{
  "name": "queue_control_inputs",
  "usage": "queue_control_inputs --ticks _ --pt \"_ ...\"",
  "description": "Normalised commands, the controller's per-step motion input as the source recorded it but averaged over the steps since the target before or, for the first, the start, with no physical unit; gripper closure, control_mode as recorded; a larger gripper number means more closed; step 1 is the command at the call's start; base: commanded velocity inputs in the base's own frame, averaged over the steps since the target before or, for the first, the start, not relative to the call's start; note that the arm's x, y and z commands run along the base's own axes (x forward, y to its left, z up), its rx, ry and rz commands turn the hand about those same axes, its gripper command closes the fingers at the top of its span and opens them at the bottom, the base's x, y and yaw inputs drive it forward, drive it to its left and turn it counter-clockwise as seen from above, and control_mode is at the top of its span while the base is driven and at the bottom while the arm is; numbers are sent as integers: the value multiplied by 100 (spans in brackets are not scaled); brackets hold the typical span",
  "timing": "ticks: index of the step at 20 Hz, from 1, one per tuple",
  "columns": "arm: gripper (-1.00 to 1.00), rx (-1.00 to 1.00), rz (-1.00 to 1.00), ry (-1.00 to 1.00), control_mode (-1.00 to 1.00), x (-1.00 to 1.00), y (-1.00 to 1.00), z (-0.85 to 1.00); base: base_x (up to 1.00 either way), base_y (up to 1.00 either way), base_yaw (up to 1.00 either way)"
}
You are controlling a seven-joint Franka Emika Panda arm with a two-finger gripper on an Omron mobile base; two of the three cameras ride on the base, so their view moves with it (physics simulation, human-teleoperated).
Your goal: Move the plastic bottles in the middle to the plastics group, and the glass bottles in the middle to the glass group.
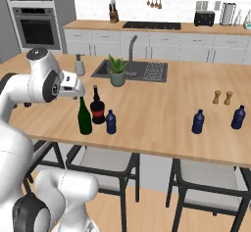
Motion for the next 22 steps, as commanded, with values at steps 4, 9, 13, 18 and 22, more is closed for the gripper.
queue_control_inputs --ticks 4,9,13,18,22 --pt "-100 0 0 -12 -100 57 19 -3 0 0 0" --pt "-100 3 0 4 -100 47 0 -7 0 0 0" --pt "-100 5 0 9 -100 31 0 -14 0 0 0" --pt "-100 7 0 10 -100 29 0 -20 0 0 0" --pt "-100 2 1 2 -100 23 0 -26 0 0 0"
